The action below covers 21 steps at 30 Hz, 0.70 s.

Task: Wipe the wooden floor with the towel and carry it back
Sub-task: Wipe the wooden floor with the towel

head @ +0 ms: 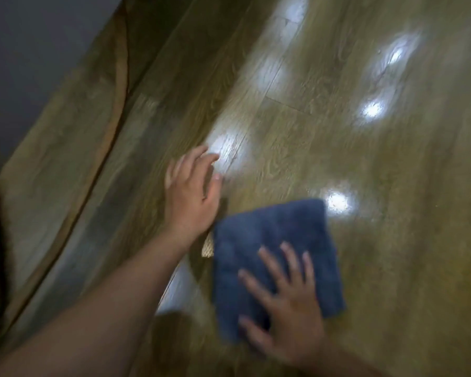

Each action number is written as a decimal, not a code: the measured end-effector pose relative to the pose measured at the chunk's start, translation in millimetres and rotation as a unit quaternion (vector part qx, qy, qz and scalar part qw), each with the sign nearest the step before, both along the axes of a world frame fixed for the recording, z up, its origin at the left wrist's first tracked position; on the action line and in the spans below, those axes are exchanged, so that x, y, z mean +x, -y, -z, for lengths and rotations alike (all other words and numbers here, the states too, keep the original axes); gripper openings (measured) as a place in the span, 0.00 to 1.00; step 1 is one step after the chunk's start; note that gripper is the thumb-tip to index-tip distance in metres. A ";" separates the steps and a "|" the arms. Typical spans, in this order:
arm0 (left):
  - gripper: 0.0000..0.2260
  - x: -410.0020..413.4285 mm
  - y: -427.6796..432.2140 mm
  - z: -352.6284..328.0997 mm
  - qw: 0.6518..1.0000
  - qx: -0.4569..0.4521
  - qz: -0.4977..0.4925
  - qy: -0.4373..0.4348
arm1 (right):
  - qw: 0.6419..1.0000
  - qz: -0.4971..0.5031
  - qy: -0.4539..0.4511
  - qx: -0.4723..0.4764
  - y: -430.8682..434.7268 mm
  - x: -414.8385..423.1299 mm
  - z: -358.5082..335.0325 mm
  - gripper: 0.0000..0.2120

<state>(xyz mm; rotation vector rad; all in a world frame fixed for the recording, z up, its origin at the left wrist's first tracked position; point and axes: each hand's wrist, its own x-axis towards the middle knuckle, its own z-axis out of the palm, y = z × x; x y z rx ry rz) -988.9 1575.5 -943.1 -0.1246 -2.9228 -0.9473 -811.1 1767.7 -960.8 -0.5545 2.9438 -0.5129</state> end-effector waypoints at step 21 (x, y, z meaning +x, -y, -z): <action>0.20 86.0 18.1 32.8 0.983 -0.173 0.035 0.049 | 0.999 0.031 -0.034 0.006 0.0 -65.6 4.0 0.30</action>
